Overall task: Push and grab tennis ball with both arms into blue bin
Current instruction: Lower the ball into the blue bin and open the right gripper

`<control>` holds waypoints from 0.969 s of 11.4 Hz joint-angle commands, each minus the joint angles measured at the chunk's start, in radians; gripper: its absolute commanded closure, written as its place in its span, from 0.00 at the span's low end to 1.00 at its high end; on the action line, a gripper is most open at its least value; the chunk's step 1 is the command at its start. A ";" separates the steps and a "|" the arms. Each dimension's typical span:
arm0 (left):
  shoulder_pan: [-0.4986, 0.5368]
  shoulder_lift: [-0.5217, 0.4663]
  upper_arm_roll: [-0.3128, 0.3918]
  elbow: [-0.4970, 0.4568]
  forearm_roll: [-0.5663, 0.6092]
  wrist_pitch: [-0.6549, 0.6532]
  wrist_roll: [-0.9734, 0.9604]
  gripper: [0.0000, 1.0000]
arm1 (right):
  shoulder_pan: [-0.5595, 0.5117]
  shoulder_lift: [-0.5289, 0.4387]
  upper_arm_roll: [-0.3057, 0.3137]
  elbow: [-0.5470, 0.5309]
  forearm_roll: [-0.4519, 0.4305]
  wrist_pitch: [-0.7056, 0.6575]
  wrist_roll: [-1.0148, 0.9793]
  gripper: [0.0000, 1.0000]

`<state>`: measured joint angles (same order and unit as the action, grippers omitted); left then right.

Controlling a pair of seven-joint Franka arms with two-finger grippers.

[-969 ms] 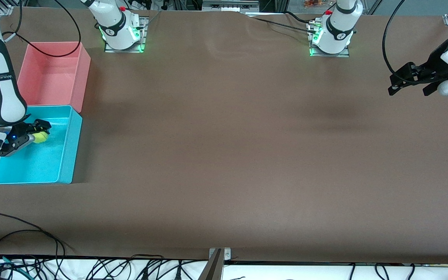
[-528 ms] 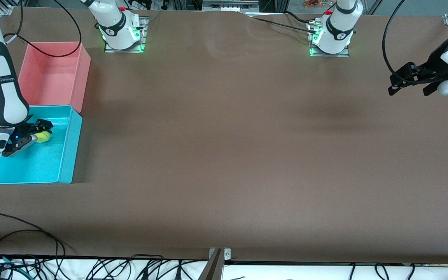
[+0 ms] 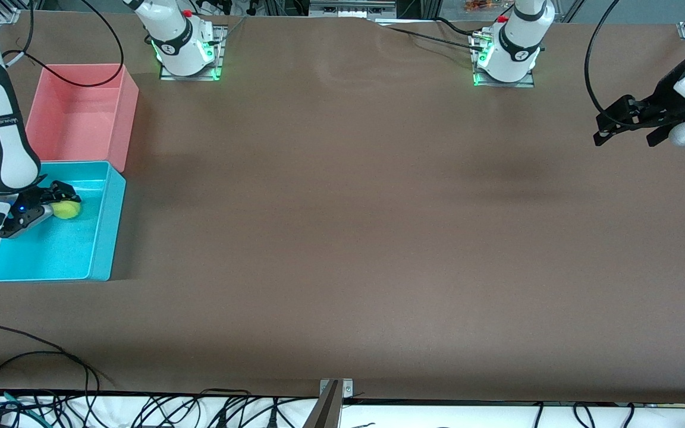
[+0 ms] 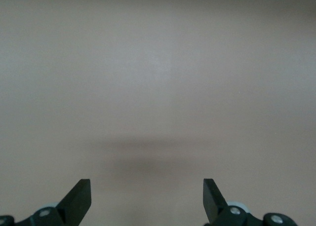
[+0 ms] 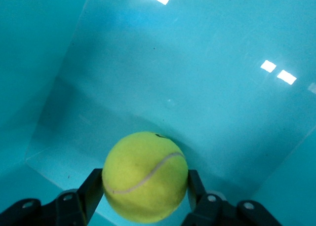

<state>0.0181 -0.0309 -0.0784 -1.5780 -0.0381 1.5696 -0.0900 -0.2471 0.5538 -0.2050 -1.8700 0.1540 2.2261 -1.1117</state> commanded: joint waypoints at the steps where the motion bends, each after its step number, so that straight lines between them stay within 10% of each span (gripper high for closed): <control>1: 0.008 0.006 -0.003 0.024 -0.019 -0.017 0.007 0.00 | -0.014 0.005 0.007 0.032 0.013 -0.054 -0.020 0.00; 11: 0.008 0.008 -0.003 0.024 -0.019 -0.017 0.007 0.00 | 0.000 -0.005 0.004 0.251 -0.017 -0.290 -0.007 0.00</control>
<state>0.0181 -0.0309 -0.0784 -1.5780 -0.0381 1.5695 -0.0900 -0.2475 0.5501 -0.2058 -1.7055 0.1528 2.0085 -1.1118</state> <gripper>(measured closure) 0.000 0.000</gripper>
